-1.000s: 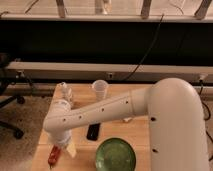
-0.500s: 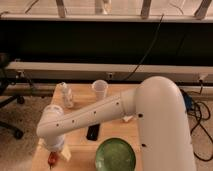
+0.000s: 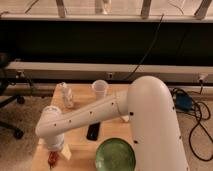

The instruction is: Place the pepper in the ceramic bowl

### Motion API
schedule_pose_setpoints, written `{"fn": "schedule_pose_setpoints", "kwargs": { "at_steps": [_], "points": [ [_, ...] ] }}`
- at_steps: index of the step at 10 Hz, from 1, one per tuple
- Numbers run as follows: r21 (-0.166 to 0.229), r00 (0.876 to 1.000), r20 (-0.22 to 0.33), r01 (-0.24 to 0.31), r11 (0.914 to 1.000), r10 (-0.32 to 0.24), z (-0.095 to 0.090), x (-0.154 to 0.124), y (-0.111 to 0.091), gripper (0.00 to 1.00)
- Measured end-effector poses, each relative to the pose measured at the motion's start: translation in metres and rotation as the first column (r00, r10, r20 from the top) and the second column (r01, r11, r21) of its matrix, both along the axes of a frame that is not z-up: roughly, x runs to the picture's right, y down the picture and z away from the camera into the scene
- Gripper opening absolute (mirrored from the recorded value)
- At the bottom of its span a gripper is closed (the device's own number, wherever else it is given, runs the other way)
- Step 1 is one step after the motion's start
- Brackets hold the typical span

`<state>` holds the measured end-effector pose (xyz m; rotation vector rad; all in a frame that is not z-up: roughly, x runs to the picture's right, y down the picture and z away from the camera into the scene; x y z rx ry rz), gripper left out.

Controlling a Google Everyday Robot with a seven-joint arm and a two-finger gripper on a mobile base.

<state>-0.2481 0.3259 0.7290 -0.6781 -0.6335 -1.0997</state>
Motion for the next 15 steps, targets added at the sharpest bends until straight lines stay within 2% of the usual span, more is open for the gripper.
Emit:
{"fn": "schedule_pose_setpoints", "kwargs": {
  "at_steps": [2, 3, 6, 7, 9, 12, 13, 15],
  "points": [
    [-0.005, 1.0, -0.004, 0.012, 0.9999, -0.012, 0.0, -0.001, 0.001, 0.41],
    [-0.005, 1.0, 0.002, 0.019, 0.9998, -0.019, -0.004, -0.001, 0.001, 0.29],
    [-0.004, 1.0, 0.011, 0.013, 0.9999, -0.013, -0.021, 0.0, -0.011, 0.04],
    [-0.004, 1.0, 0.01, 0.0, 1.0, 0.0, -0.031, 0.003, -0.02, 0.0],
    [0.006, 0.999, -0.004, -0.039, 0.9992, 0.039, -0.044, 0.017, -0.047, 0.0],
    [0.023, 0.993, -0.043, -0.112, 0.9935, 0.112, -0.036, 0.06, -0.082, 0.0],
    [0.031, 0.985, -0.067, -0.155, 0.9874, 0.157, -0.031, 0.086, -0.094, 0.0],
    [0.041, 0.974, -0.102, -0.199, 0.9791, 0.202, -0.025, 0.118, -0.103, 0.0]
  ]
}}
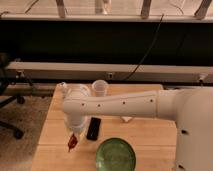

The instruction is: Place the pepper in the ceramic bowl

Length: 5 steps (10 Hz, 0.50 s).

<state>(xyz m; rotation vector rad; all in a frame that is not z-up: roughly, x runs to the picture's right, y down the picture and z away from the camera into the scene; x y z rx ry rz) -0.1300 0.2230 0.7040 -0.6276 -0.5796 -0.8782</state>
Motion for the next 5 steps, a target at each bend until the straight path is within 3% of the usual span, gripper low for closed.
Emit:
{"fn": "schedule_pose_setpoints", "kwargs": {
  "at_steps": [5],
  "points": [
    [0.004, 0.984, -0.129, -0.127, 0.9919, 0.126, 0.004, 0.11, -0.009, 0.0]
  ]
}}
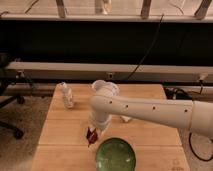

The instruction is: Place the pepper in the ceramic bowl

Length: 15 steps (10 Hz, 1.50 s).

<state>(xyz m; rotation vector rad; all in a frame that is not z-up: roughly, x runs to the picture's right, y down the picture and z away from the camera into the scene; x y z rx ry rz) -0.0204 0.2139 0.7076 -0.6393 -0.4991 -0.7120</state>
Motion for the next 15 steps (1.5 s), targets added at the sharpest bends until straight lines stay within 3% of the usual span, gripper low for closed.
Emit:
{"fn": "schedule_pose_setpoints", "kwargs": {
  "at_steps": [3, 5, 9, 12, 13, 15],
  "points": [
    [-0.01, 0.998, -0.052, -0.048, 0.9988, 0.047, -0.008, 0.042, 0.008, 0.0],
    [-0.018, 0.997, -0.051, -0.052, 0.9985, 0.051, -0.015, 0.048, 0.019, 0.05],
    [-0.038, 0.997, -0.055, -0.062, 0.9973, 0.06, -0.036, 0.064, 0.048, 0.45],
    [-0.038, 0.995, -0.061, -0.08, 0.9961, 0.077, -0.04, 0.075, 0.05, 0.74],
    [-0.034, 0.995, -0.06, -0.078, 0.9964, 0.076, -0.036, 0.075, 0.047, 0.8],
    [-0.031, 0.995, -0.057, -0.079, 0.9964, 0.078, -0.029, 0.069, 0.039, 0.8]
  ]
}}
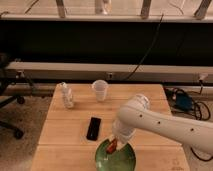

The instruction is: Place the pepper in the ceramic bowl

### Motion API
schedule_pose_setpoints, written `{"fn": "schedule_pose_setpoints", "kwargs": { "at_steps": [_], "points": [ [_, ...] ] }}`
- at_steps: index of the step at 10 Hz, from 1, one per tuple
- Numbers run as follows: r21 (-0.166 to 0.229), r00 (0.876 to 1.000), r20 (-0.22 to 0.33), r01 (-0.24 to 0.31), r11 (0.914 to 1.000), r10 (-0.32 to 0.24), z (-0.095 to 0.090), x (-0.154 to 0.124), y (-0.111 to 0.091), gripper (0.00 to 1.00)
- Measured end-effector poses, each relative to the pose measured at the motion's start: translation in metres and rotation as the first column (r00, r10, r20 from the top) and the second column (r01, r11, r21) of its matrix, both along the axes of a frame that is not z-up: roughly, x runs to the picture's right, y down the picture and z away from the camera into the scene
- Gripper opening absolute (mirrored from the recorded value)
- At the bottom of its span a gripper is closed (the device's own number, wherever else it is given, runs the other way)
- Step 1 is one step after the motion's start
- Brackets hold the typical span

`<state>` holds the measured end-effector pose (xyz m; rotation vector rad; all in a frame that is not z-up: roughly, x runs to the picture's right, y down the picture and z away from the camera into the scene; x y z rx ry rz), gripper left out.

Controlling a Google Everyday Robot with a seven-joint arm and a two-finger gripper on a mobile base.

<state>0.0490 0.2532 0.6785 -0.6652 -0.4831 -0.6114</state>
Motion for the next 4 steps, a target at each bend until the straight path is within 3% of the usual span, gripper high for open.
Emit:
{"fn": "schedule_pose_setpoints", "kwargs": {
  "at_steps": [4],
  "points": [
    [0.0, 1.0, -0.004, -0.003, 1.0, 0.003, -0.0029, 0.0063, 0.0051, 0.8]
  ]
}}
